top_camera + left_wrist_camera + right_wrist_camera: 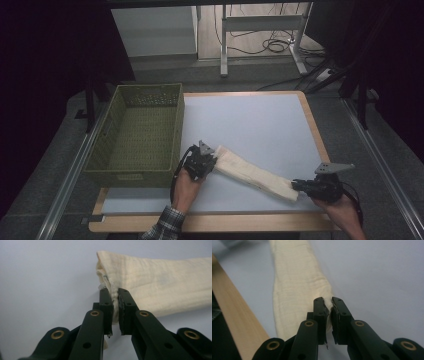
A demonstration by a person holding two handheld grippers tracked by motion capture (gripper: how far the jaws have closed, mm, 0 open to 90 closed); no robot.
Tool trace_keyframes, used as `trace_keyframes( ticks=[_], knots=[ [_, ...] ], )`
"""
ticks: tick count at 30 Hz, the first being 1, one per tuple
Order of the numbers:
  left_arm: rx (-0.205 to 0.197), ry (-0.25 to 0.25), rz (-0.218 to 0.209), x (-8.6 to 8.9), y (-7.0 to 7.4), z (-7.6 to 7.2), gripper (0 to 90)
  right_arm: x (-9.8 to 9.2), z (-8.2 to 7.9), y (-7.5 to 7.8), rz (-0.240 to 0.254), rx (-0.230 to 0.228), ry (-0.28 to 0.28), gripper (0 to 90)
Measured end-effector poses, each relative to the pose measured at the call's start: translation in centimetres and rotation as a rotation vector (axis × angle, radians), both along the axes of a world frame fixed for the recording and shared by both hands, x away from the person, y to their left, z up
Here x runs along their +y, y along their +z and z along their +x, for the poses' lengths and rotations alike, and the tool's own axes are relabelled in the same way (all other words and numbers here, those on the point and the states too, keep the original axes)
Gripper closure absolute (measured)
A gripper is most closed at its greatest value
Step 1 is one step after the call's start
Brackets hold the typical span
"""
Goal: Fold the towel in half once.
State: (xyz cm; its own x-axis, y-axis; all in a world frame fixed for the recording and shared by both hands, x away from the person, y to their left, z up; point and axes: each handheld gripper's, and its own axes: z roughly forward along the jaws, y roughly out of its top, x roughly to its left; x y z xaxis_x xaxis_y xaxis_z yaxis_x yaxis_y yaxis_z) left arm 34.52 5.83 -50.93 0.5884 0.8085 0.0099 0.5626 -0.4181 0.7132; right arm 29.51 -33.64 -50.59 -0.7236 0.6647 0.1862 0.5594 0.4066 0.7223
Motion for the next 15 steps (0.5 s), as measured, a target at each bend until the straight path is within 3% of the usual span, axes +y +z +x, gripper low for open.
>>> trace_keyframes(
  ticks=[2, 3, 5, 8, 15],
  knots=[
    [-0.004, 0.0, 0.015, -0.2, -0.1, 0.6, 82.6, 0.2, -0.5, -0.2, 0.026, 0.007, -0.005, 82.0],
    [0.005, -0.015, 0.032, -0.5, -0.5, 1.7, 82.2, 0.4, -0.7, -0.4, 0.029, 0.007, -0.008, 81.9],
    [0.019, -0.022, 0.031, -0.6, -1.1, 2.5, 79.8, 0.8, -1.0, -0.8, 0.017, 0.0, -0.006, 81.5],
    [0.013, -0.009, 0.027, -0.5, -1.6, 2.5, 70.9, 0.8, -1.3, -1.0, 0.018, -0.004, -0.005, 78.8],
    [0.002, 0.042, -0.005, 0.6, -2.2, 2.0, 52.6, 0.1, -0.7, 0.6, -0.01, -0.05, 0.008, 67.3]
  ],
)
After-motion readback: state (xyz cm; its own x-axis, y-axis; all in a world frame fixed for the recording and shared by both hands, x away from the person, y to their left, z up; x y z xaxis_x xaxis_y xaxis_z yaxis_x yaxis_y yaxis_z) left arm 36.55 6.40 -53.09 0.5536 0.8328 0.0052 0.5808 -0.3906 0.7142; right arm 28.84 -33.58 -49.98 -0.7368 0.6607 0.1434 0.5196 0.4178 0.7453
